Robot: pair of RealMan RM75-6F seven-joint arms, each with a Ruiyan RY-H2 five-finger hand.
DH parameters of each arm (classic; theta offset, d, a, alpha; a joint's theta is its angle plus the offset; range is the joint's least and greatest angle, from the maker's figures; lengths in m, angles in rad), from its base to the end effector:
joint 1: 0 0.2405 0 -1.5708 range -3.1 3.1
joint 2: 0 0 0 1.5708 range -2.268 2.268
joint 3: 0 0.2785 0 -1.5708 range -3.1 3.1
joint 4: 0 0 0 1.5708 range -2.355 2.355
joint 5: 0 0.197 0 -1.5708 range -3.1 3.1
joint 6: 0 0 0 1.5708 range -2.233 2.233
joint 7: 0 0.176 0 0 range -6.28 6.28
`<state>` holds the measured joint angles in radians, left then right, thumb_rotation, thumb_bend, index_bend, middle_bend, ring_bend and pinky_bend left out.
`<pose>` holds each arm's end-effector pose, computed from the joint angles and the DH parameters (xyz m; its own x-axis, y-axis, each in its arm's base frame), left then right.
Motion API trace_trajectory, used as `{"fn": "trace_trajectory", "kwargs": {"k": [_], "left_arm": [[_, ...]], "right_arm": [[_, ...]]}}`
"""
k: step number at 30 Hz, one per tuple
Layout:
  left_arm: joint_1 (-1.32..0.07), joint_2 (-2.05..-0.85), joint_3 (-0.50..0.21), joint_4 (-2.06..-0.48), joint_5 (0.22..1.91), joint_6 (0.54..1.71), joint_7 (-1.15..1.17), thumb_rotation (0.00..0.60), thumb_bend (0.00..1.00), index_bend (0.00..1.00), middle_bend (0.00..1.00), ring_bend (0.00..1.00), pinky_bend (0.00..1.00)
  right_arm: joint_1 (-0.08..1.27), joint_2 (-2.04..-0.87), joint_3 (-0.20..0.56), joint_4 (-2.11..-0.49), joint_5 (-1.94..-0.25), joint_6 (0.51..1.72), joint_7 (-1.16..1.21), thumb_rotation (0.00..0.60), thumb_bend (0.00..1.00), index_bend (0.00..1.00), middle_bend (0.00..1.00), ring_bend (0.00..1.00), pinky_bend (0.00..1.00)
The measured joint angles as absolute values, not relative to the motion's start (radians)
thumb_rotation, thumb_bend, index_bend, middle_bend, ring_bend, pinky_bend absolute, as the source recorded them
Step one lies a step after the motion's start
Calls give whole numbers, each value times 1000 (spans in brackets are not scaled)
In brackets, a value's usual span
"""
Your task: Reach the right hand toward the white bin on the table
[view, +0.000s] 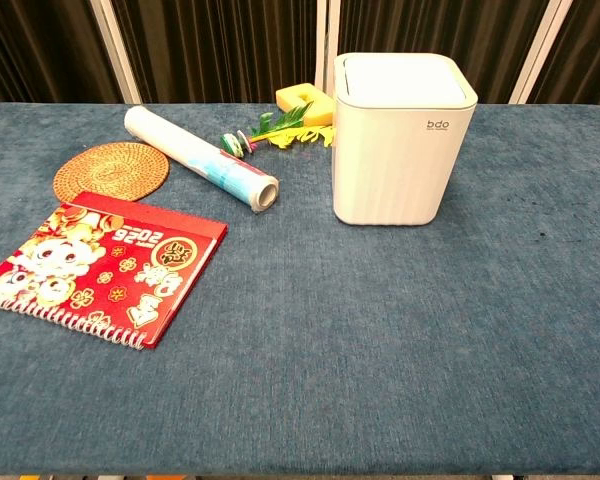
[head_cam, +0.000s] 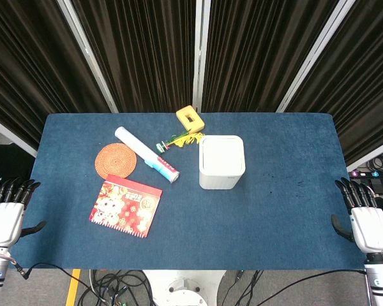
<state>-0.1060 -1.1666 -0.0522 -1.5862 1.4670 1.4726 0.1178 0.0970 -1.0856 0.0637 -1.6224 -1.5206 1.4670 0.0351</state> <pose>-0.3288 0.2212 0.1673 0.4786 0.0066 0.8780 0.8780 0.0037 -0.4786 -0.3195 -0.2202 0.1890 0.3851 -0.0011 0.9229 -0.9221 -0.0413 0.3847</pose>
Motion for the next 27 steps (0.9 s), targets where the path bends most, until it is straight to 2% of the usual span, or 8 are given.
{"fn": "trace_trajectory", "kwargs": {"k": [13, 16, 18, 22, 27], "left_arm": [[-107, -1168, -55, -1591, 1471, 1479, 128, 600, 0, 143, 113, 23, 20], [-110, -1167, -55, -1590, 1473, 1477, 129, 600, 0, 143, 113, 23, 20], [-111, -1168, -55, -1591, 1475, 1476, 128, 600, 0, 143, 113, 23, 20], [-115, -1168, -55, -1589, 1480, 1474, 130, 600, 0, 143, 113, 23, 20], [-116, -1167, -59, -1592, 1476, 1475, 132, 600, 0, 143, 113, 23, 20]], "right_arm": [[116, -1073, 58, -1619, -1555, 1452, 72, 600, 313, 0, 52, 0, 0], [146, -1060, 62, -1629, -1589, 1432, 87, 600, 313, 3, 83, 0, 0], [177, -1049, 69, -1639, -1611, 1411, 102, 600, 311, 49, 127, 0, 0], [282, -1025, 103, -1668, -1641, 1319, 120, 600, 309, 147, 167, 0, 0], [428, -1019, 159, -1694, -1623, 1142, 110, 600, 302, 177, 193, 0, 0]]}}
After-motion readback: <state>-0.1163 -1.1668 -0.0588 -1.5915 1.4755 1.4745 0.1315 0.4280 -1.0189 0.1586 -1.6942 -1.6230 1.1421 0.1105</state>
